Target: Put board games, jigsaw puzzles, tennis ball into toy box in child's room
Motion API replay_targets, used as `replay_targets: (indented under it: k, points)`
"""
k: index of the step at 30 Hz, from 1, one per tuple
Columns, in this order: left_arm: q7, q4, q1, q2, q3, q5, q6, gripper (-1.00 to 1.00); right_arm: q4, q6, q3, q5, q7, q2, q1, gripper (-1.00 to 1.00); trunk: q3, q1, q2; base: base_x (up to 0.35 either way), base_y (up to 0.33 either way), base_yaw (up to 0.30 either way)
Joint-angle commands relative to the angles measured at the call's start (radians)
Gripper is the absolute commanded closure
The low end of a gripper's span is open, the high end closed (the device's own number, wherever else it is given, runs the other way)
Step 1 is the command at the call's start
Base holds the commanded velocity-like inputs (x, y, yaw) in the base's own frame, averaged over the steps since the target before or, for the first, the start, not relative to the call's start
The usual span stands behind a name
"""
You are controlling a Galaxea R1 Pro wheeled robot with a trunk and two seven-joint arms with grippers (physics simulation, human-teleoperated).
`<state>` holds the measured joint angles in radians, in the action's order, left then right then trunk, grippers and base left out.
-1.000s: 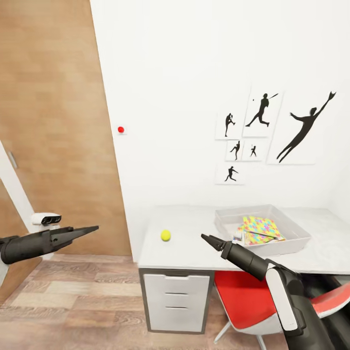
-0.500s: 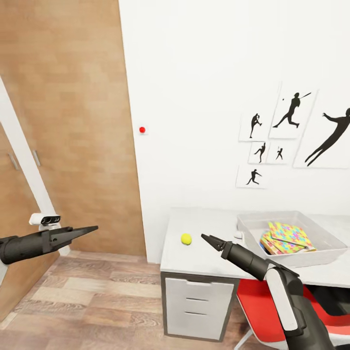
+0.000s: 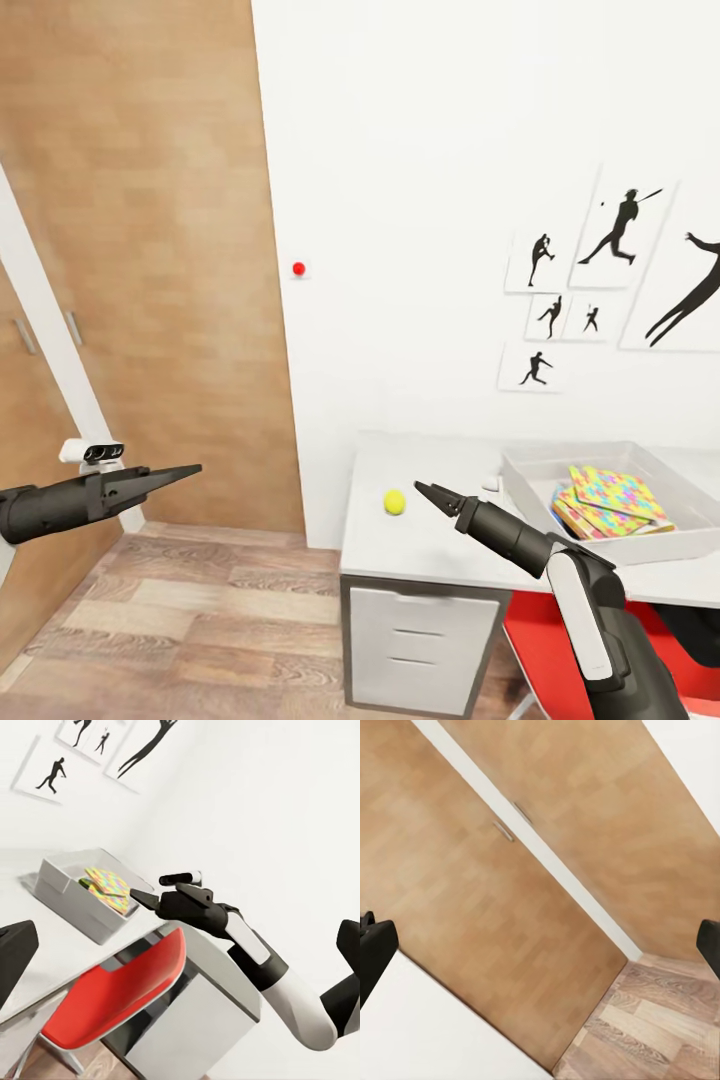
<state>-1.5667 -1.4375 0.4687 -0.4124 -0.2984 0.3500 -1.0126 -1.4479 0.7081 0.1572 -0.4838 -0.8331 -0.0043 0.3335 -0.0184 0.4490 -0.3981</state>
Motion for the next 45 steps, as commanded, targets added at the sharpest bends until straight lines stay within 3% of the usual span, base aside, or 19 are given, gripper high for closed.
replay_targets:
  k: [1,21,33,36,39,42,45]
  points:
    - [-0.004,0.000,0.001,0.000,0.000,0.000,-0.011,-1.00,0.000,0.005,0.001,-0.004,-0.001,0.000,0.001,-1.00,-0.002,0.001,-0.002,0.235,0.177,0.000]
    - [-0.004,0.000,0.001,0.000,-0.001,0.000,-0.011,-1.00,0.003,-0.043,0.001,-0.010,-0.003,-0.001,0.001,-1.00,-0.002,0.001,-0.002,0.255,0.167,-0.097]
    - [-0.004,0.000,0.001,0.000,0.001,0.001,-0.011,-1.00,0.018,-0.042,0.000,-0.006,0.012,0.001,0.001,-1.00,-0.002,0.001,-0.002,0.046,0.006,-0.001]
    - [-0.004,0.000,0.001,0.000,0.001,0.002,-0.011,-1.00,0.036,-0.037,-0.001,-0.006,0.104,0.003,0.002,-1.00,-0.002,0.001,-0.002,0.002,0.000,0.000]
    - [-0.004,0.000,0.001,0.001,0.002,0.003,-0.011,-1.00,0.046,-0.011,-0.016,-0.012,0.328,0.004,0.001,-1.00,-0.002,0.001,-0.002,0.000,0.000,0.000]
    - [-0.004,0.000,0.001,0.002,0.003,0.003,-0.011,-1.00,0.048,0.024,-0.054,-0.016,0.486,0.009,0.005,-1.00,-0.002,0.001,-0.002,0.000,0.000,0.000]
    - [-0.004,0.000,0.001,0.003,0.005,0.002,-0.011,-1.00,0.048,0.051,-0.105,-0.016,0.660,0.034,0.012,-1.00,-0.002,0.001,-0.002,0.034,0.002,0.000]
